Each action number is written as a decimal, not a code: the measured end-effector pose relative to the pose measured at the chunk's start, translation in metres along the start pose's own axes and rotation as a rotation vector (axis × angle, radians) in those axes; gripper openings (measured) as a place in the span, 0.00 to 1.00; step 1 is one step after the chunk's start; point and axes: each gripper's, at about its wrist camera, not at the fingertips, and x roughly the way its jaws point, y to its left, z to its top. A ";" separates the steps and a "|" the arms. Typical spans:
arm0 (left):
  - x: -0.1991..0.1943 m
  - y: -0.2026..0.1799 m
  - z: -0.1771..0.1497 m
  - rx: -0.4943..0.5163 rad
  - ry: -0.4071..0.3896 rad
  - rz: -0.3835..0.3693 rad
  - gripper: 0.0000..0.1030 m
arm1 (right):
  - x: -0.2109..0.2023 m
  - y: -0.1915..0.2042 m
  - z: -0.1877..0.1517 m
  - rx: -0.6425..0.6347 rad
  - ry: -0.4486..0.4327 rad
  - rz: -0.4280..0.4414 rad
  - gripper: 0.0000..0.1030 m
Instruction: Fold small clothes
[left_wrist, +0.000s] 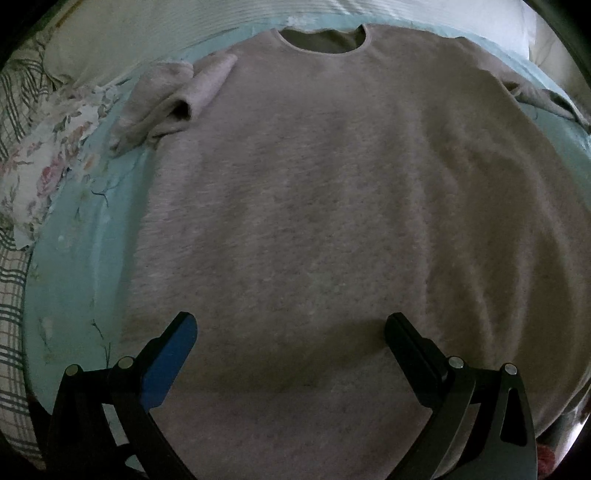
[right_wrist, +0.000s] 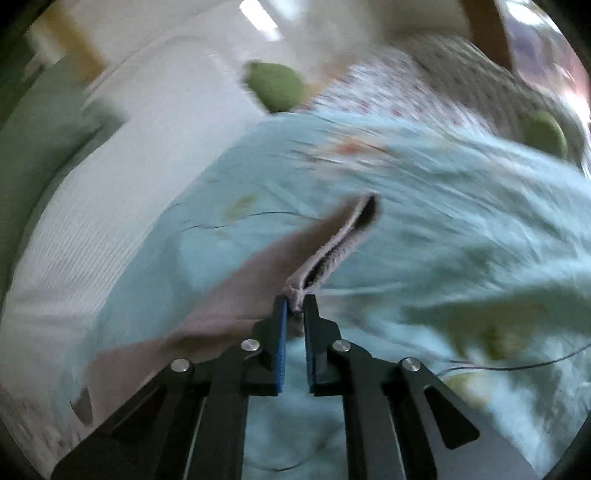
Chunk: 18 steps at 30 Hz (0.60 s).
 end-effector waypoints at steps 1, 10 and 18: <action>0.000 0.001 0.000 -0.003 0.003 -0.006 0.99 | -0.003 0.017 -0.004 -0.043 -0.003 0.029 0.09; -0.003 0.017 -0.007 -0.057 0.002 -0.042 0.99 | -0.017 0.209 -0.078 -0.470 0.072 0.314 0.06; -0.002 0.040 -0.016 -0.132 0.004 -0.071 0.99 | -0.014 0.345 -0.178 -0.647 0.274 0.584 0.06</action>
